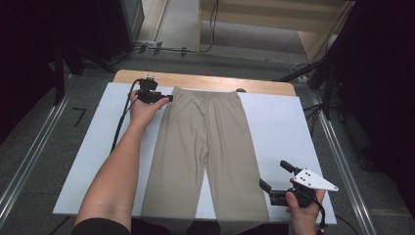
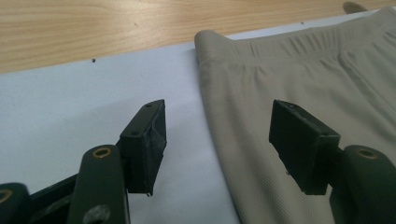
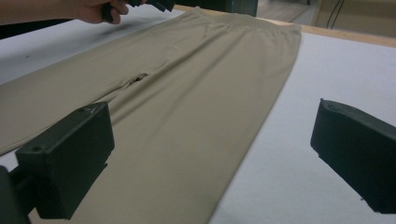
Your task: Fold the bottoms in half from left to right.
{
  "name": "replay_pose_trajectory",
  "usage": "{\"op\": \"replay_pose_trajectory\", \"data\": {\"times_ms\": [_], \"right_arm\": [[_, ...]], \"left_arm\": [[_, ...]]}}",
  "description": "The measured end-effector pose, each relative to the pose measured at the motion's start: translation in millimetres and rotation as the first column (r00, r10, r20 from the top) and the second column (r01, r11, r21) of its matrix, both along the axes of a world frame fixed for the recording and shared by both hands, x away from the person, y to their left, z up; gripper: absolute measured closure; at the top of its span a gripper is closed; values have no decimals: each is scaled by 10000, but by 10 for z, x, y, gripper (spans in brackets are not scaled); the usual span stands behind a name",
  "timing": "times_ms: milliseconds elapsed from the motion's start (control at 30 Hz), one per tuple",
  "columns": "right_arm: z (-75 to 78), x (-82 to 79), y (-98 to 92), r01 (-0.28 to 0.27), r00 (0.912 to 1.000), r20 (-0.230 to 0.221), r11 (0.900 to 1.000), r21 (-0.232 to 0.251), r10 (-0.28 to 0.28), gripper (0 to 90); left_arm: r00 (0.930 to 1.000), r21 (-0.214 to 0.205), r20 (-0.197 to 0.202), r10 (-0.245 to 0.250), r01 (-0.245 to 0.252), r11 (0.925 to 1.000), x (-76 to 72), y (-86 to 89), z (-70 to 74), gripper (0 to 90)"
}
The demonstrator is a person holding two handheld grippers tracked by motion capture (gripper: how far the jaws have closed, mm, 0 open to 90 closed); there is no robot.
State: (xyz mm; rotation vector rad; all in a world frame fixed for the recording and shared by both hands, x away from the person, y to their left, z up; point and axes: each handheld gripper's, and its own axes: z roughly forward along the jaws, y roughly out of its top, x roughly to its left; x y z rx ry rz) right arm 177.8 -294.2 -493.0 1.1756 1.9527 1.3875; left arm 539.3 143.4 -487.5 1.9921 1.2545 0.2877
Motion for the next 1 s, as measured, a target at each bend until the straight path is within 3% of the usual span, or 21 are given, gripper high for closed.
{"op": "replay_pose_trajectory", "data": {"times_ms": [100,233,333,400,567,600,633,700,767,867,1000], "right_arm": [[-11,6,25,-89,10000,17,9999,-51,89,0],[-33,19,48,-134,9999,-80,9999,-62,134,0],[-35,19,56,-153,9998,-86,9998,-105,152,0],[-34,19,66,-134,9999,-35,9997,-190,133,0],[-30,18,137,-211,9998,1,9990,-403,211,0],[-30,18,137,-211,9998,1,9990,-403,211,0],[-28,19,194,-321,9995,-46,9985,-441,320,0],[-23,21,271,-399,9992,40,9965,-740,403,0],[-7,8,366,-497,9987,75,9931,-1059,508,0],[15,-1,455,-697,9974,75,9907,-1167,710,0],[104,-39,783,-1574,9870,131,9808,-1151,1599,0]], "left_arm": [[9995,23,-244,213,-212,9998,68,-27,-45,405],[9992,284,-233,310,-304,9991,118,-99,-95,407],[9997,654,113,239,-246,9976,104,-187,-121,425],[9991,1310,395,178,-228,9911,77,-254,-125,448],[9987,1849,459,226,-307,9823,37,-317,-111,598],[9990,1829,411,194,-266,9828,28,-334,-106,598],[9996,1716,254,112,-154,9850,19,-357,-97,730],[9999,1538,82,-73,60,9881,18,-356,-92,890],[9999,1383,-17,-144,145,9903,9,-362,-86,900],[9997,1047,-103,-222,231,9942,3,-349,-55,900],[9993,451,194,-312,303,9985,-34,-315,123,900]]}}
